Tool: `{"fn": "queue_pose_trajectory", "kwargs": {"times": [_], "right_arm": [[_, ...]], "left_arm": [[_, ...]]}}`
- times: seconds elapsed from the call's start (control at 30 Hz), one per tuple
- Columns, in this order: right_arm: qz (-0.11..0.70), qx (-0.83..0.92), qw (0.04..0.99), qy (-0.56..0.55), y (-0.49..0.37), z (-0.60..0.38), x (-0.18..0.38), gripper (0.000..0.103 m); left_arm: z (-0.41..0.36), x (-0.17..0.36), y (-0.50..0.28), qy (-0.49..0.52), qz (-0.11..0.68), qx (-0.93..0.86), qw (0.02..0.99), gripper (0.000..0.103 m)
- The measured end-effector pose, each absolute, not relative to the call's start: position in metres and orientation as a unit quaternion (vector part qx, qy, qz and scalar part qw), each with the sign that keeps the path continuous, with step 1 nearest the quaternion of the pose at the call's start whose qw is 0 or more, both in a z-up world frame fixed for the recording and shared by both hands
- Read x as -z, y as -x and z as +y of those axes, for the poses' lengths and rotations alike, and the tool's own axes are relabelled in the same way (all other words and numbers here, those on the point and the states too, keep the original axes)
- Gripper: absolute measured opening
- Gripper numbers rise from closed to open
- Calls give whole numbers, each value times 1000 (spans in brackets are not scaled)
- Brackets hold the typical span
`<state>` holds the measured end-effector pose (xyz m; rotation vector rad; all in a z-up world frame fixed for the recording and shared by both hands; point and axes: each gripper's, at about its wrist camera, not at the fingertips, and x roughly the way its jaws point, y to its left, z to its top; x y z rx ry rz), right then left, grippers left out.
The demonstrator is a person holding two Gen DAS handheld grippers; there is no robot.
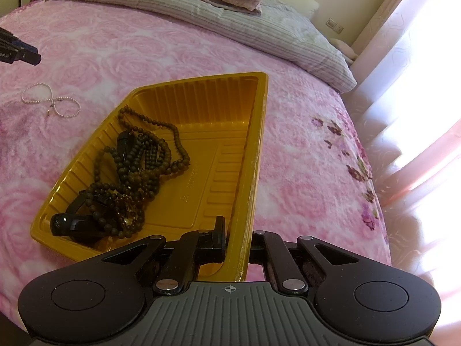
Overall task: Organize jewelry
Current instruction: 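Move the open left tool to the white pearl necklace and grasp it, then lift the pearl necklace up and over the orange tray with the left tool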
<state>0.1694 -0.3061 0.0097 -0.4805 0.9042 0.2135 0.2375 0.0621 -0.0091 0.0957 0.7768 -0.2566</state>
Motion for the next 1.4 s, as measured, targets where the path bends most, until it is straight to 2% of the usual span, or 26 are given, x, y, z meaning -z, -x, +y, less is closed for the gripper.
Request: {"fn": "queue_pose_trajectory", "kwargs": {"times": [0.27,0.57,0.73,0.83,0.87,1.07,1.4], "right_arm": [[434,-101,866,226,-169,-309,-11,7],[437,-98,865,225,-169,-310,-10,7],[439,-95,865,225,-169,-310,-9,7],[439,-95,865,226,-169,-310,-9,7],[439,-94,865,226,-169,-310,-9,7],[438,-95,865,226,-169,-310,-9,7],[437,-95,865,226,-170,-309,-9,7]], "left_arm": [[71,38,-233,-36,386,129,913,26],[48,75,-216,-170,378,181,892,26],[50,83,-223,-174,392,196,882,26],[54,83,-227,-151,408,208,876,12],[53,81,-227,-151,412,208,874,2],[59,53,-224,-134,398,196,886,2],[62,-52,-227,-122,328,188,918,2]]}}
